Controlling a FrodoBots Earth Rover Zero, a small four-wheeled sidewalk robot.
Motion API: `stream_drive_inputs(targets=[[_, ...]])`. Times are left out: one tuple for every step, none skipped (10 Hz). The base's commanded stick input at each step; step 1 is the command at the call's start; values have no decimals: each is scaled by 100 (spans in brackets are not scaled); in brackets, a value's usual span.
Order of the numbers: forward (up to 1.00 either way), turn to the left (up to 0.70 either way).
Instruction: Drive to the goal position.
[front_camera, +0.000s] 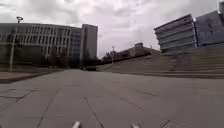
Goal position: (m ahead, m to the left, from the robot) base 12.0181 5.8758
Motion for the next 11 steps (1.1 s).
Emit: stream_drive_inputs(targets=[[70,2],[70,2],[70,0],[70,2],[70,2],[70,2],[70,2],[70,2],[70,2],[70,2],[70,2]])
